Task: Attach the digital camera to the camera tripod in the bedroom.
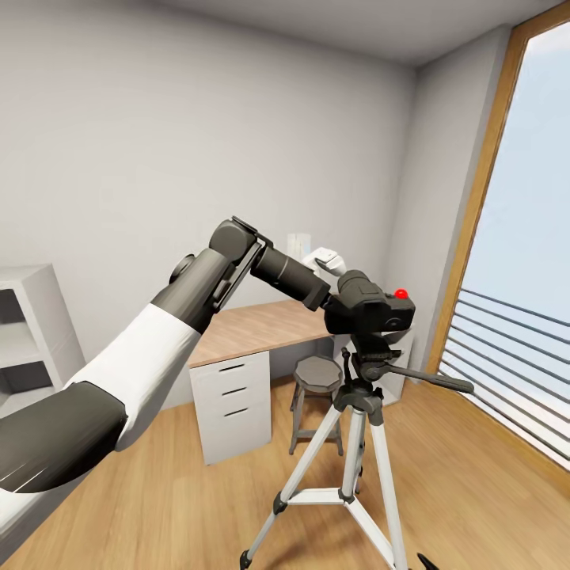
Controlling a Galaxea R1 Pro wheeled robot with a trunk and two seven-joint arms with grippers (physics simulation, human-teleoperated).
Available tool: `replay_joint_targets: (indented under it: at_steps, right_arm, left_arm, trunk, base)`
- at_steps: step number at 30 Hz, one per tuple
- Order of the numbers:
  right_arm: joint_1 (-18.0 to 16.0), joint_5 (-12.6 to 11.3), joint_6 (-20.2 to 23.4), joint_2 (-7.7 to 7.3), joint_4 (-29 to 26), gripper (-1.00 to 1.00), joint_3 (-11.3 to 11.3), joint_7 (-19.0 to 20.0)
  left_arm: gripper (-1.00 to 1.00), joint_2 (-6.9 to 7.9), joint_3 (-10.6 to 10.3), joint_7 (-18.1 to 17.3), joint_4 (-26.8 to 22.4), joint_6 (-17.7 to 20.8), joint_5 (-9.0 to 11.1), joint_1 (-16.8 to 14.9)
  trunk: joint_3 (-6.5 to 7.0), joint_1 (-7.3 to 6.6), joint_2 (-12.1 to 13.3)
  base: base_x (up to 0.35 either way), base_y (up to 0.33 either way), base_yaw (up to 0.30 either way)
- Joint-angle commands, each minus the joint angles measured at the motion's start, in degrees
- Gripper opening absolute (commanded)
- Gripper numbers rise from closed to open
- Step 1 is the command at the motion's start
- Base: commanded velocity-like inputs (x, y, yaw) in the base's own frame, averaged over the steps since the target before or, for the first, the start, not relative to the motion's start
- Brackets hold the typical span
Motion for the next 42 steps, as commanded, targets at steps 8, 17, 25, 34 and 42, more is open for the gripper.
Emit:
replay_joint_targets:
  at_steps: [8, 17, 25, 34, 42]
  right_arm:
    - [-0.03, -0.62, -0.10, 0.31, -0.24, 1.00, 0.35, 0.22]
    - [-0.02, -0.63, -0.10, 0.46, -1.45, 1.00, 0.22, -0.42]
    - [-0.02, -0.60, -0.10, 0.49, -4.95, 1.00, 0.27, -4.22]
    - [-0.34, -0.60, -0.10, 0.52, -8.50, 1.00, 0.27, -6.05]
    - [-1.08, -0.60, 1.36, 1.01, -9.75, 1.00, 0.24, -6.26]
  left_arm:
    - [-1.00, -0.03, 0.06, -0.51, 0.05, 0.53, -0.59, -0.02]
    - [-1.00, -0.03, 0.05, -0.51, 0.07, 0.53, -0.60, -0.02]
    - [-1.00, -0.03, 0.05, -0.51, 0.07, 0.53, -0.59, -0.02]
    - [-1.00, -0.03, 0.05, -0.51, 0.07, 0.53, -0.60, -0.02]
    - [-1.00, -0.05, 0.05, -0.58, 0.03, 0.53, -0.59, -0.02]
  trunk:
    - [-0.03, 0.02, -0.05]
    - [-0.03, 0.02, -0.05]
    - [-0.03, 0.02, -0.05]
    - [-0.03, 0.02, -0.05]
    - [-0.03, 0.02, -0.05]
  base:
    - [0.000, 0.000, 0.000]
    - [0.000, 0.000, 0.000]
    - [0.000, 0.000, 0.000]
    - [0.000, 0.000, 0.000]
    - [0.000, 0.000, 0.000]
